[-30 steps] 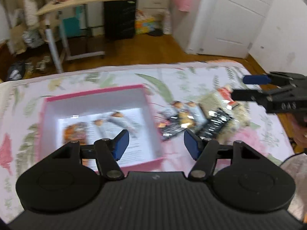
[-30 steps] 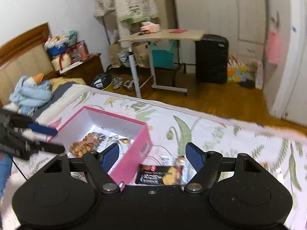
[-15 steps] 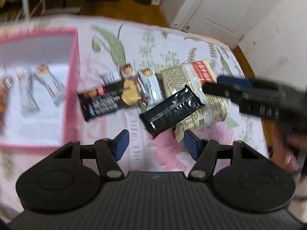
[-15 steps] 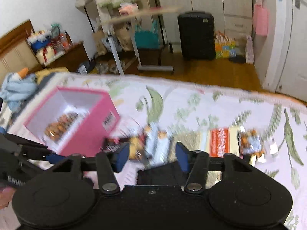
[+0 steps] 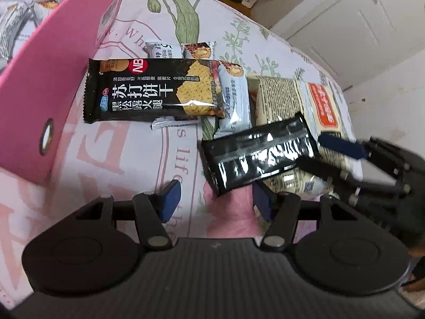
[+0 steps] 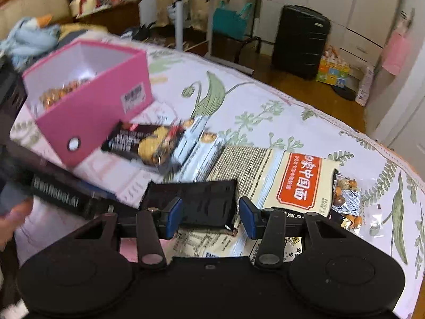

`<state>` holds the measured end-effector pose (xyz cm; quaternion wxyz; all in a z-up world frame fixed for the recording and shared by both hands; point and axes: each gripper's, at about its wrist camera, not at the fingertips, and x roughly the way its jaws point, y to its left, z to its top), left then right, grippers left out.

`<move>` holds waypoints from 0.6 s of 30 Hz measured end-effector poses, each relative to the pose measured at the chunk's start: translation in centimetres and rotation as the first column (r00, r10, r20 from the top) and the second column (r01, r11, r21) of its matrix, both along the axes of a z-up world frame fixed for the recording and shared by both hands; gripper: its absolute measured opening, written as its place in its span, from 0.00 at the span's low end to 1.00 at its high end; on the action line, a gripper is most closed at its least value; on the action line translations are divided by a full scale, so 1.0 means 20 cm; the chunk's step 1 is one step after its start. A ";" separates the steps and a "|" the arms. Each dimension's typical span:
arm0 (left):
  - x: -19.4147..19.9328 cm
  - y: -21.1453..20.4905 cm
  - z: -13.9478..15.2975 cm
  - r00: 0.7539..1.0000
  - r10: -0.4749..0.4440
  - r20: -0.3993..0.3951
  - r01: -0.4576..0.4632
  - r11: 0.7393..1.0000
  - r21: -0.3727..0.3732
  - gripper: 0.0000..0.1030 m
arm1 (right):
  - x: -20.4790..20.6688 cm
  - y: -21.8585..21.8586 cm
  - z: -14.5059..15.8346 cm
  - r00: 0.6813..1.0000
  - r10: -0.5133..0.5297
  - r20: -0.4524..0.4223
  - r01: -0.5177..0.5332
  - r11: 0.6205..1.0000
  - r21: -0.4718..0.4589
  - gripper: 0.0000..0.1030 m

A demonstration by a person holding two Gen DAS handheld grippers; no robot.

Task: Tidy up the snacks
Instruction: 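Grasp the black foil snack pack with the right gripper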

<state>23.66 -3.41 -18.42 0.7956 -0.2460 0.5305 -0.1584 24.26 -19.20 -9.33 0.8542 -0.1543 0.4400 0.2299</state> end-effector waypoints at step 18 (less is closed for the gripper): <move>0.08 -0.02 -0.11 0.997 0.072 -0.042 -0.079 0.980 -0.184 0.57 | -0.11 0.19 -0.20 0.976 0.201 0.086 -0.176 0.956 -0.234 0.88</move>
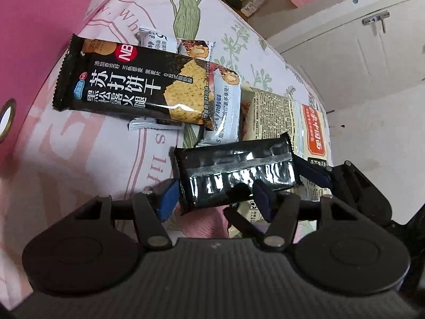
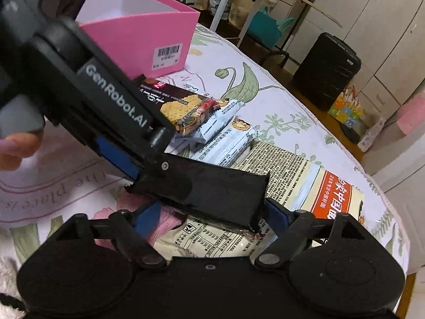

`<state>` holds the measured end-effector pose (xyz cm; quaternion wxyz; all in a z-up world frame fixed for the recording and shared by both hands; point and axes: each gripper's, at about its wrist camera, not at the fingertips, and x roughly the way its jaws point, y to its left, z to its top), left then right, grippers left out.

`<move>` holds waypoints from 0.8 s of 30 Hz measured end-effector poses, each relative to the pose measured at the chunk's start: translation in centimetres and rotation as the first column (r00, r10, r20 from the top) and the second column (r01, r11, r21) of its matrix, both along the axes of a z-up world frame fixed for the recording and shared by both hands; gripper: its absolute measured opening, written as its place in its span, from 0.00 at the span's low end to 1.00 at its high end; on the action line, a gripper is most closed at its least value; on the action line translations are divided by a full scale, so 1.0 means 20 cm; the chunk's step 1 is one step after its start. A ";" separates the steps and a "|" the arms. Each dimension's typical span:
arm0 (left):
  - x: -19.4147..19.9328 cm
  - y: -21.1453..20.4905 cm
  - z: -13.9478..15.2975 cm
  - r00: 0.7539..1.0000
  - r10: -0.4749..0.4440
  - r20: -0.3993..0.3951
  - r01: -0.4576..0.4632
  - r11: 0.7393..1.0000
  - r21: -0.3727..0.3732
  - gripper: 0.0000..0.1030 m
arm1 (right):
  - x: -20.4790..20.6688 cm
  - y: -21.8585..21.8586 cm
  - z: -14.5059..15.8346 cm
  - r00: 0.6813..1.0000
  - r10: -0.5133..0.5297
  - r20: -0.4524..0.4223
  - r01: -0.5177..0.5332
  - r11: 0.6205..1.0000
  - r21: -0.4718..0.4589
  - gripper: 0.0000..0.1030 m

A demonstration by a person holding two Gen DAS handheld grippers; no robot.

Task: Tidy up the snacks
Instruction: 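Grasp the black foil snack pack with the right gripper, then carry the black foil pack over the pink box and lower it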

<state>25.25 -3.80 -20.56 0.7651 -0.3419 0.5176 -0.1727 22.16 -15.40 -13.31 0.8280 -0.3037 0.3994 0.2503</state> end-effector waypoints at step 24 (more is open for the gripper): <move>-0.10 0.01 0.20 0.990 -0.139 0.004 0.139 0.990 0.032 0.59 | -0.09 0.11 0.19 0.988 -0.153 -0.023 0.154 0.982 0.107 0.95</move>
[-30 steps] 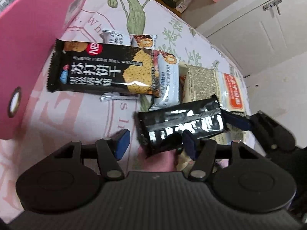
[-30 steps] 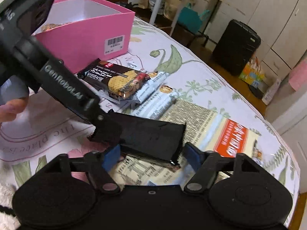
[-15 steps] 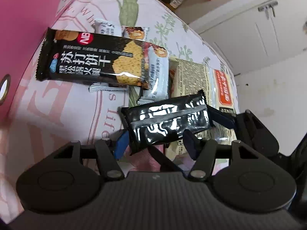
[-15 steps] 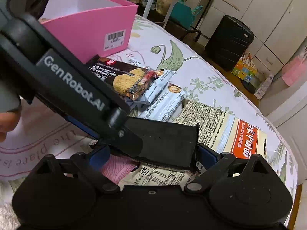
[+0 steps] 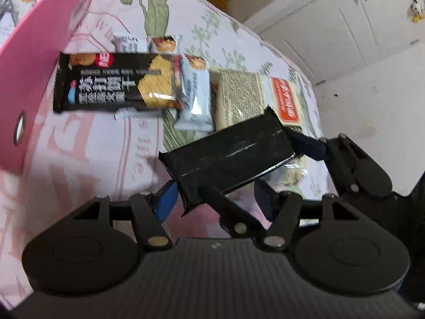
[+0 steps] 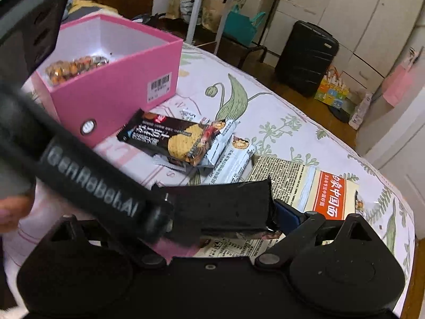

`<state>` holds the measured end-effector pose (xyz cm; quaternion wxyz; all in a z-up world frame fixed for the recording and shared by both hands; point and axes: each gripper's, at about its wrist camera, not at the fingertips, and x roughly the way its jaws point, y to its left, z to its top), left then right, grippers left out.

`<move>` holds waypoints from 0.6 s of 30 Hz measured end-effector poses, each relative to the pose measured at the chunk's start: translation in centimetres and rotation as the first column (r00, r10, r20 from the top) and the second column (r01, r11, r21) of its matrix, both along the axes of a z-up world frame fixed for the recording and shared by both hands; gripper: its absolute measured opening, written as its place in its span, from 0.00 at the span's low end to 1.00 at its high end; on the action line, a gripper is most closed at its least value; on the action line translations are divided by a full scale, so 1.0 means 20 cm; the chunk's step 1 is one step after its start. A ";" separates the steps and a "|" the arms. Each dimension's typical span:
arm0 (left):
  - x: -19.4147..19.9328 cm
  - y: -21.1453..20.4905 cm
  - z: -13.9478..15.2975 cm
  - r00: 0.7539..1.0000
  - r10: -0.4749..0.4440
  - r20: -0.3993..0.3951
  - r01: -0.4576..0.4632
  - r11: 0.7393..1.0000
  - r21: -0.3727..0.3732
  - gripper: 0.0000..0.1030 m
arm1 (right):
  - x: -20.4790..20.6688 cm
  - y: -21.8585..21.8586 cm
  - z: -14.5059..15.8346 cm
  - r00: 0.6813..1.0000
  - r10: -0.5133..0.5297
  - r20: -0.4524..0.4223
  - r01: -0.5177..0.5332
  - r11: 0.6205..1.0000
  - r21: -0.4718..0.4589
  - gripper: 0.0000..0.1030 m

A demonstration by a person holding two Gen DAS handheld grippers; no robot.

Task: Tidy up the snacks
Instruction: 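Carry the black foil pack over the pink box and lower it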

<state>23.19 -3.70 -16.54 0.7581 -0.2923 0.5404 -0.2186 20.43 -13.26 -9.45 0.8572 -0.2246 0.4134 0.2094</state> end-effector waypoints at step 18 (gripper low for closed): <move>-0.27 0.12 0.15 1.000 -0.026 0.018 0.024 0.997 0.074 0.59 | -0.22 0.14 0.11 1.000 -0.017 -0.014 0.017 1.000 0.008 0.93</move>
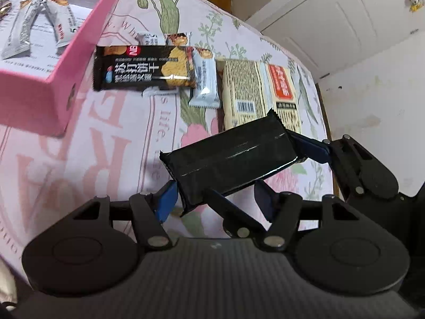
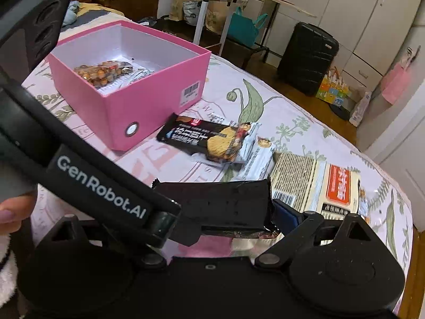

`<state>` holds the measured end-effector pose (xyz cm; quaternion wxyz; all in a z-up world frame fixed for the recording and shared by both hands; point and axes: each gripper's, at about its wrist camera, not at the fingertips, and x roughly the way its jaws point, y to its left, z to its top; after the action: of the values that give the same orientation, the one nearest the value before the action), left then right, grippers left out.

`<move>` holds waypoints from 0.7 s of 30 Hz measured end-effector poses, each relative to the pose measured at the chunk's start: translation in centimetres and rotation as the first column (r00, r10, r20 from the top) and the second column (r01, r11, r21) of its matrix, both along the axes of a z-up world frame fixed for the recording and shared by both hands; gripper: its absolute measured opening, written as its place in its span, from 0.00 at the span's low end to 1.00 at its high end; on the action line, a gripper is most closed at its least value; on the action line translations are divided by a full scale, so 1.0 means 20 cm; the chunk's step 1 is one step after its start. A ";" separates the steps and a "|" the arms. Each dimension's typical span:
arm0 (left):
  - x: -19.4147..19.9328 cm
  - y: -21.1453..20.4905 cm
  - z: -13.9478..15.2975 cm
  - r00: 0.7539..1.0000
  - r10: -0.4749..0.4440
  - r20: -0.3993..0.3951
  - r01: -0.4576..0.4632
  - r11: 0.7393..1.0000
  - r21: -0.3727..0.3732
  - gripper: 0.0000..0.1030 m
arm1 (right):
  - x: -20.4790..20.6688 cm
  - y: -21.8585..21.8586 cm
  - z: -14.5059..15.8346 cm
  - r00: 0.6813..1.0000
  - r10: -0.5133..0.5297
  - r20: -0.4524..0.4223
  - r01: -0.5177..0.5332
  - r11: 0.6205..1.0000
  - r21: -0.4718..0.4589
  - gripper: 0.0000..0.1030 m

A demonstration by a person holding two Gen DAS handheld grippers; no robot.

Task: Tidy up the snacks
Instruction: 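Carry the black foil pack over the pink box and lower it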

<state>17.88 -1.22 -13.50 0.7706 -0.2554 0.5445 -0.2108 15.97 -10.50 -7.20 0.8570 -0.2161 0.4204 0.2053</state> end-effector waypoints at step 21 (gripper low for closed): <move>-0.17 0.49 0.51 0.987 0.076 0.145 -0.086 0.994 0.069 0.60 | -0.13 0.43 0.45 0.983 0.114 0.145 -0.124 0.990 0.060 0.93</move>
<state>14.42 8.54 -3.29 0.8244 -0.2327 0.4848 -0.1766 13.40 -1.96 1.77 0.8777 -0.2251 0.3378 0.2546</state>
